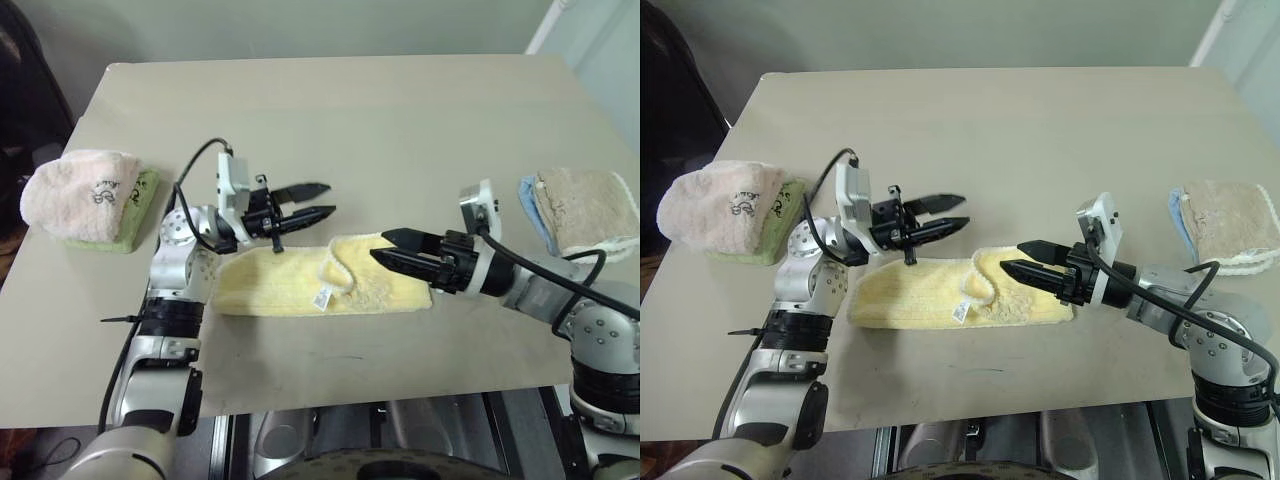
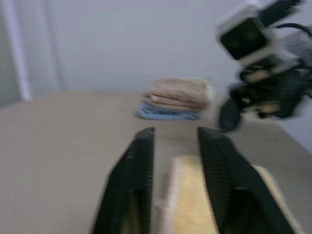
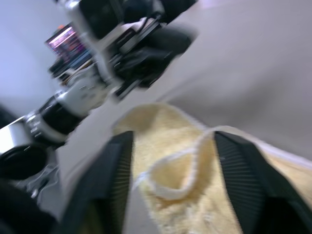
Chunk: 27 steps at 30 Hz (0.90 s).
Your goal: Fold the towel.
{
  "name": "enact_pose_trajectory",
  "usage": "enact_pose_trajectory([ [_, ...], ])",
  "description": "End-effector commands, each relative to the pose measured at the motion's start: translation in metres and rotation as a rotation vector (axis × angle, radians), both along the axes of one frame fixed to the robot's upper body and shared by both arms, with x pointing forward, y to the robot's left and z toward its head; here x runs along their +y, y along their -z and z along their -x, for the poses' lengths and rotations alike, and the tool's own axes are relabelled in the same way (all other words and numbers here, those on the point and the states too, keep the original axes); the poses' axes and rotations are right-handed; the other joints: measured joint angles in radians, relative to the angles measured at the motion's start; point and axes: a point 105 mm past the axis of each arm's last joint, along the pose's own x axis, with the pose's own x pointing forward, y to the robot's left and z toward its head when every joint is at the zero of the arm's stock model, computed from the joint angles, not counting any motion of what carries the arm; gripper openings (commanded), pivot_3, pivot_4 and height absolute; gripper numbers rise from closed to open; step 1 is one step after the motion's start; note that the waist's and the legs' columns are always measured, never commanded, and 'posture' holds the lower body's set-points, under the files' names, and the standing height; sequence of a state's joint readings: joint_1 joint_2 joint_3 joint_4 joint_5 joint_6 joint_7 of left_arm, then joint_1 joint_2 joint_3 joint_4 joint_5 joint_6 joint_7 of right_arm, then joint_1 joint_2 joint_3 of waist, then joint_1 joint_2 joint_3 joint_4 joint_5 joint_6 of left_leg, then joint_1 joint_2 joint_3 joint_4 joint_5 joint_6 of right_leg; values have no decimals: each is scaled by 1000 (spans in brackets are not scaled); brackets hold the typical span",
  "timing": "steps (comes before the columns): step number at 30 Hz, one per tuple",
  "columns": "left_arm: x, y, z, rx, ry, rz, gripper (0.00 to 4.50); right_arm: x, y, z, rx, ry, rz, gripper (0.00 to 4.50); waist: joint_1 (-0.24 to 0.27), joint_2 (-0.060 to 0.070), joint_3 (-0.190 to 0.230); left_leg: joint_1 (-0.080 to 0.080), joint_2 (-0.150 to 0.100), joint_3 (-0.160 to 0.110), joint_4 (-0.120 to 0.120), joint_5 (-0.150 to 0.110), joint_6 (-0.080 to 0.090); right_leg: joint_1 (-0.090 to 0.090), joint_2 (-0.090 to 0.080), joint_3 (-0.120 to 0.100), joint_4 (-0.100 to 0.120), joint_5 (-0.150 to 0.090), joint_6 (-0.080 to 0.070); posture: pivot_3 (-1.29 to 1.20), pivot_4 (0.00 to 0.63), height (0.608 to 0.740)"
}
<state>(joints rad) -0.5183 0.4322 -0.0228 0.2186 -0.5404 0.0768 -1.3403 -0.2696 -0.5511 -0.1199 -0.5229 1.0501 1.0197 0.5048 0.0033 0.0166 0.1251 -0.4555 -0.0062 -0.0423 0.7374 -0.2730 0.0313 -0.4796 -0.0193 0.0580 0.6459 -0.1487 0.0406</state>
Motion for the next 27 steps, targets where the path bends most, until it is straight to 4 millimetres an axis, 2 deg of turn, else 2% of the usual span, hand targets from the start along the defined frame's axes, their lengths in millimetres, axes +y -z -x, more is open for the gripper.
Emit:
enact_pose_trajectory([
  [1,-12,5,16,-22,94,-68,284,0,1,-5,-65,47,1,1428,0,0,0,0,0,0,0,0,0,0,0,0,0,0,0,0,150,703],
  [2,-15,8,17,-18,97,-76,0,-1,4,-7,-66,69,-2,1082,0,0,0,0,0,0,0,0,0,0,0,0,0,0,0,0,150,703],
  [5,-26,21,15,-47,76,-123,0,-3,15,-15,-90,134,1,60,1,0,0,1,0,-1,0,1,1,2,0,0,0,1,-1,0,150,703],
  [8,-38,35,12,-79,52,-173,0,-5,32,-25,-72,198,46,21,1,0,0,3,0,-1,1,1,1,3,0,0,0,1,0,0,150,703],
  [13,-52,49,16,-89,87,-217,0,0,47,-27,-96,194,107,21,0,0,0,2,0,-1,0,0,1,2,0,0,0,1,0,0,150,703],
  [20,-34,73,26,-22,136,-409,0,-2,69,-28,-89,211,180,21,0,0,0,2,0,-1,0,0,1,2,0,0,0,1,0,0,150,703],
  [22,-21,86,31,25,163,-525,0,0,82,-28,-90,203,249,21,-1,0,0,2,0,-1,0,0,0,2,0,0,0,1,0,0,150,703],
  [24,-12,94,35,46,182,-603,0,1,86,-29,-99,203,276,21,-2,0,0,2,0,-1,0,0,0,2,0,0,0,1,0,0,150,703],
  [27,-15,92,34,45,162,-582,0,1,87,-33,-113,214,292,21,-3,1,-1,3,0,-2,0,0,0,3,0,0,0,1,-1,0,150,703],
])
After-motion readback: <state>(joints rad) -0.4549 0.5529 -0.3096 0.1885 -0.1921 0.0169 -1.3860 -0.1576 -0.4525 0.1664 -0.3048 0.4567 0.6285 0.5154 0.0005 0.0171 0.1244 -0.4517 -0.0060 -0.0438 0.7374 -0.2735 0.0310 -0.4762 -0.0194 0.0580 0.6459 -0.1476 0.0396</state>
